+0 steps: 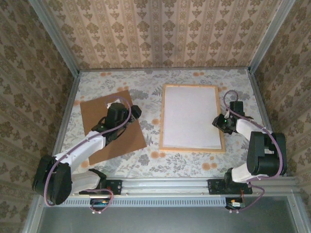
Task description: Put the photo into the frame
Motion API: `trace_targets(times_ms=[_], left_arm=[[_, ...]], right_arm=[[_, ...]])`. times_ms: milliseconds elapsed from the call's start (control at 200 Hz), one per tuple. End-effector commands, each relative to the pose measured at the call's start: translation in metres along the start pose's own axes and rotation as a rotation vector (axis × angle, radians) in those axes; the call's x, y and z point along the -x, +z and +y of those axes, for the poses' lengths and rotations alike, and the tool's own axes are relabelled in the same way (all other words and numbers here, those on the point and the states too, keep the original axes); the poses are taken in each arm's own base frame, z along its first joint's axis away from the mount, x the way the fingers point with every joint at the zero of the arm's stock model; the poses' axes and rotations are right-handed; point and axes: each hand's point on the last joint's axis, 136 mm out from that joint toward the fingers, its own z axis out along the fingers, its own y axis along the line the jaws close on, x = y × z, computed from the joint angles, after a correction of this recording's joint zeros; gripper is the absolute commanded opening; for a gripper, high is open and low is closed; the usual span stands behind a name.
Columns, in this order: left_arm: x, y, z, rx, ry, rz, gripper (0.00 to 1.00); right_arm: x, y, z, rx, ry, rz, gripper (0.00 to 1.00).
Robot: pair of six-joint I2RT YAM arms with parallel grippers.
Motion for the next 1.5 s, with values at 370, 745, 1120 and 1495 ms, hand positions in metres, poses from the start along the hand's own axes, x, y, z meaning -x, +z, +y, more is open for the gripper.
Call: trace_targets(times_ms=[370,745,1120,1495], left_arm=[[0.016,-0.004,-0.008,-0.017,0.023,-0.030,0.71],[0.015,-0.004,-0.002,-0.003,0.037,-0.025,0.72],[0.020,-0.001,-0.001,0.029,0.143,-0.013,0.72],[0.018,0.013,-0.002,0.042,0.174,0.021,0.73]], right_arm=[[-0.002,-0.002,-0.022,-0.136,0.038,0.017,0.20],[0.000,-0.045,-0.026,-0.201,0.006,-0.037,0.45],[-0.077,-0.072,-0.023,-0.225,-0.012,0.113,0.52],[-0.100,-0.041,-0.020,-0.233,0.003,0.212,0.51]])
